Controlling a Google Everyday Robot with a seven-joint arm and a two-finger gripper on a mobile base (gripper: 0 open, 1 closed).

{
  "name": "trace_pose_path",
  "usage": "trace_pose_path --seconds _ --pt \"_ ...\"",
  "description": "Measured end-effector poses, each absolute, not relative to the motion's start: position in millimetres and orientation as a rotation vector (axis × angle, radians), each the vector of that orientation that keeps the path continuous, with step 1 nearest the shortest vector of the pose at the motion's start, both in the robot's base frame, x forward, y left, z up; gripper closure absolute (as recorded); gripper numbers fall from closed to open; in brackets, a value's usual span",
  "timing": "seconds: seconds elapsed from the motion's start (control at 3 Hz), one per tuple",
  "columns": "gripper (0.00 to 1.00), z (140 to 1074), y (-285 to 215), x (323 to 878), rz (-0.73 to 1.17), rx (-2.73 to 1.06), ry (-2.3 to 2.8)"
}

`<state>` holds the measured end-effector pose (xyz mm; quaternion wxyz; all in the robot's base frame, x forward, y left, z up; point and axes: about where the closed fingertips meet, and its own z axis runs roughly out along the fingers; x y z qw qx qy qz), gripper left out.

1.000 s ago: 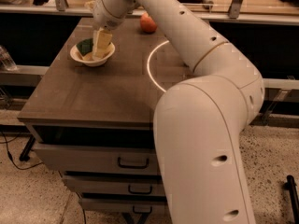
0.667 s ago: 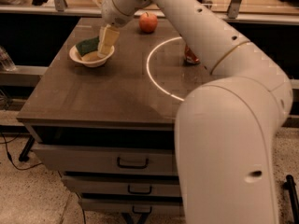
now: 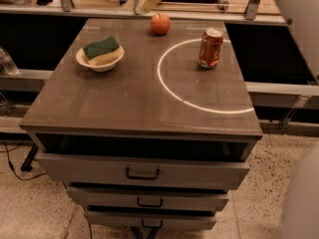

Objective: Place sponge into paper bowl

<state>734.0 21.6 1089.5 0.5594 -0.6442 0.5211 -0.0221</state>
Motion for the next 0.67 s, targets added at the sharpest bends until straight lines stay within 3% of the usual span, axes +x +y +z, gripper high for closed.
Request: trace_pose_path --seconds 0.33,0.67 --pt "0.0 1142.6 -21.9 725.8 -0.147 -1.436 1.194" --pt "0.0 1145.2 -23.2 725.7 -0.149 -1.432 1.192"
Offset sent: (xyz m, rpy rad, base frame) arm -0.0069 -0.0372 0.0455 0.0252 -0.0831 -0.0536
